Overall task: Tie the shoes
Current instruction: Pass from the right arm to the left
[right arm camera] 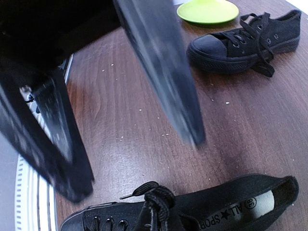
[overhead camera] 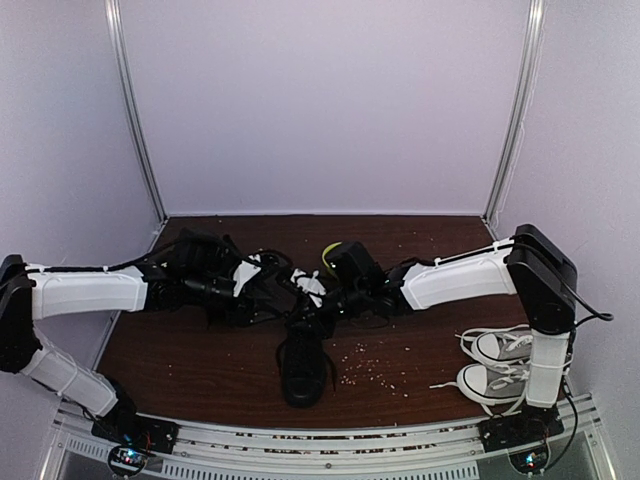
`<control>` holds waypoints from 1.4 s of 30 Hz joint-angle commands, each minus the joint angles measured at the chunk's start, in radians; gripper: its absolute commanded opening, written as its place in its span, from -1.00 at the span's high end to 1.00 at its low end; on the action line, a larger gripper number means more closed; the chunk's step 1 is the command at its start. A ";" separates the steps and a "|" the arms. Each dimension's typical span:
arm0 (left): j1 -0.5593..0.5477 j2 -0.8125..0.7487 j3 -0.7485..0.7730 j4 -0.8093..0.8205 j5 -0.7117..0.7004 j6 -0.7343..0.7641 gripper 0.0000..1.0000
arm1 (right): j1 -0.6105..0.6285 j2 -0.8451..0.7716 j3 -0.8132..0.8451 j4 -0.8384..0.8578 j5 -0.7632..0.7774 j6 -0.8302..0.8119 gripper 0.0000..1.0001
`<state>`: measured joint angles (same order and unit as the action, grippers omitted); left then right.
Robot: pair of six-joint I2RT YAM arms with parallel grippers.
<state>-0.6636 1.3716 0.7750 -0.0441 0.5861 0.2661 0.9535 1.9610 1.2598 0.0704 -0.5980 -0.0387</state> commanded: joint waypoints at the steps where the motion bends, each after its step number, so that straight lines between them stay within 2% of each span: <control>1: 0.001 0.067 0.013 0.124 0.129 0.020 0.15 | 0.005 -0.018 0.001 0.005 -0.045 -0.057 1.00; 10: 0.007 0.132 0.021 0.172 0.158 0.344 0.21 | 0.004 -0.005 0.011 0.008 -0.088 -0.081 1.00; 16: 0.040 0.145 0.071 -0.007 0.250 0.495 0.38 | 0.001 -0.002 0.025 -0.010 -0.096 -0.095 1.00; 21: 0.052 0.127 0.086 -0.127 0.235 0.596 0.46 | 0.002 0.005 0.038 -0.022 -0.102 -0.099 1.00; 28: 0.052 0.160 0.101 -0.111 0.233 0.609 0.48 | 0.001 0.004 0.040 -0.030 -0.104 -0.103 1.00; 31: 0.051 0.166 0.102 -0.096 0.237 0.599 0.58 | 0.001 0.004 0.039 -0.033 -0.101 -0.104 1.00; 38: 0.050 0.151 0.086 -0.070 0.233 0.561 1.00 | 0.001 0.003 0.040 -0.034 -0.098 -0.105 1.00; 42: 0.050 0.139 0.083 -0.058 0.220 0.514 1.00 | 0.002 0.001 0.042 -0.044 -0.092 -0.105 0.93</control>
<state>-0.6159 1.5280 0.8528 -0.1516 0.7963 0.8284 0.9531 1.9625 1.2770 0.0429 -0.6846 -0.1329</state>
